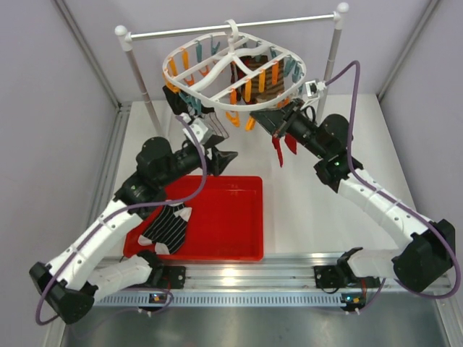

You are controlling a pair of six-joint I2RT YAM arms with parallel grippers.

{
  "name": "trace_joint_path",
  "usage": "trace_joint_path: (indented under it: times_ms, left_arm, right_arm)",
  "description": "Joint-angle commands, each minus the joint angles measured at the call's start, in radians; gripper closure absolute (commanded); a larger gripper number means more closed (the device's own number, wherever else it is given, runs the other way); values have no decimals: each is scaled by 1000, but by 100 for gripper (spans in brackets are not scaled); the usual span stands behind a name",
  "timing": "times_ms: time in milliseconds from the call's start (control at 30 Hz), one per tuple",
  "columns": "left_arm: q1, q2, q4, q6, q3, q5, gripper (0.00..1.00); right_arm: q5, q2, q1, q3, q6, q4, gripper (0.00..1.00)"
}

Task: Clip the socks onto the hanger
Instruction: Pick up the sock from the bin.

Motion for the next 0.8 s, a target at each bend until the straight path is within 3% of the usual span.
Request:
trace_joint_path:
  times_ms: [0,133,333,500,567,767]
  left_arm:
    - [98,-70,-361,55,32,146,36]
    - [207,-72,-657,193,63,131,37]
    - [356,-8,-914,426,12,10,42]
    - [480,92,-947,516,-89,-99,45]
    - [550,124,-887,542,-115,-110,46]
    - [623,256,-818,542,-134,-98,47]
  right_arm:
    - [14,-40,-4,-3,-34,22,100]
    - [9,-47,-7,-11,-54,5,100]
    - [3,-52,-12,-14,-71,-12,100]
    - [-3,-49,-13,-21,-69,-6,100]
    - [-6,-47,-13,-23,-68,-2,100]
    - [-12,-44,-13,-20,-72,-7,100]
